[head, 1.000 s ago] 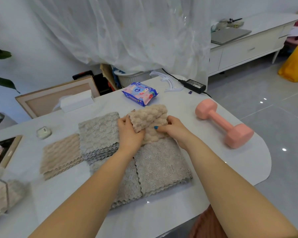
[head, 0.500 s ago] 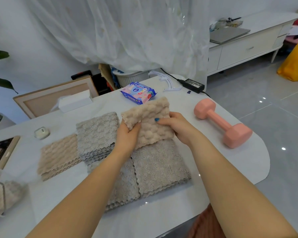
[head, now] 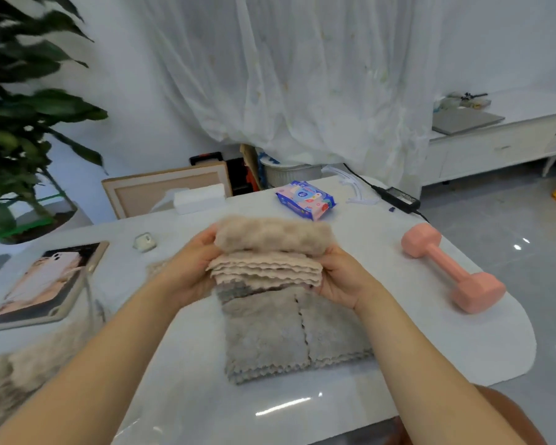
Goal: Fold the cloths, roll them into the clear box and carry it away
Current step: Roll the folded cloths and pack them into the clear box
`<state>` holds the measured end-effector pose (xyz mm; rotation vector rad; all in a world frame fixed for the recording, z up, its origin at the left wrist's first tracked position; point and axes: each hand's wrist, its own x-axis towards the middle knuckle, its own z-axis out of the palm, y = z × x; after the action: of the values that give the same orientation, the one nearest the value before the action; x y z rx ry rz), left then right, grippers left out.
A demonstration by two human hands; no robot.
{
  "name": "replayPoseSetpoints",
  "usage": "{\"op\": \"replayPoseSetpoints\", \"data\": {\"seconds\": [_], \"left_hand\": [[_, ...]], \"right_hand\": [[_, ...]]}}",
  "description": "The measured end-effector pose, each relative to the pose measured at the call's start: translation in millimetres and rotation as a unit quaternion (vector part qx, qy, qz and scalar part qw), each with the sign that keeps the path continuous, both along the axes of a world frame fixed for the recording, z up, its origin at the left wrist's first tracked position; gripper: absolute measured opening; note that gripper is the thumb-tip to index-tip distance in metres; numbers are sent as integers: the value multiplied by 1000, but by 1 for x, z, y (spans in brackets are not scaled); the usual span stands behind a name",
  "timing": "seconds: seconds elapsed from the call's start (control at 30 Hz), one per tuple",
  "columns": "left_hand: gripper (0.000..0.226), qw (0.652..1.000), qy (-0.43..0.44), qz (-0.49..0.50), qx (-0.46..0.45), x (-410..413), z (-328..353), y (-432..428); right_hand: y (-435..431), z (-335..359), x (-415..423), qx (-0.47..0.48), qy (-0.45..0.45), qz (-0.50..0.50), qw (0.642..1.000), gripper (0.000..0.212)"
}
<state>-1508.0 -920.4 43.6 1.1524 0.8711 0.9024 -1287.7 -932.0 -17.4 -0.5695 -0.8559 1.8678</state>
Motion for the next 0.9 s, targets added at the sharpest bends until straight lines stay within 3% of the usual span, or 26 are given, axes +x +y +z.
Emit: {"op": "replayPoseSetpoints", "data": {"seconds": [0.07, 0.1, 0.2, 0.3, 0.43, 0.57, 0.7, 0.77, 0.9], "left_hand": [[19, 999, 11, 11, 44, -42, 11, -12], [33, 998, 29, 19, 54, -63, 14, -19], [58, 984, 149, 34, 90, -140, 17, -46], [51, 938, 321, 47, 123, -211, 21, -60], [58, 883, 457, 68, 84, -287, 16, -64], [46, 821, 570, -37, -7, -311, -14, -55], [43, 764, 635, -90, -64, -319, -65, -35], [40, 768, 633, -73, -64, -322, -88, -31], [34, 769, 639, -18, -19, -332, -97, -29]], "right_hand": [[2, 11, -31, 22, -27, 48, 998, 25], [1, 20, -46, 23, -54, 71, 996, 28], [3, 48, -107, 76, -197, 180, 961, 62], [10, 70, -174, 180, -352, 254, 883, 59], [16, 84, -275, 268, -490, 279, 781, 50], [29, 55, -353, 320, -631, 342, 618, 43], [33, 4, -396, 271, -729, 419, 468, 26], [34, -21, -402, 286, -757, 402, 429, 32], [37, -45, -408, 348, -787, 315, 401, 39]]}}
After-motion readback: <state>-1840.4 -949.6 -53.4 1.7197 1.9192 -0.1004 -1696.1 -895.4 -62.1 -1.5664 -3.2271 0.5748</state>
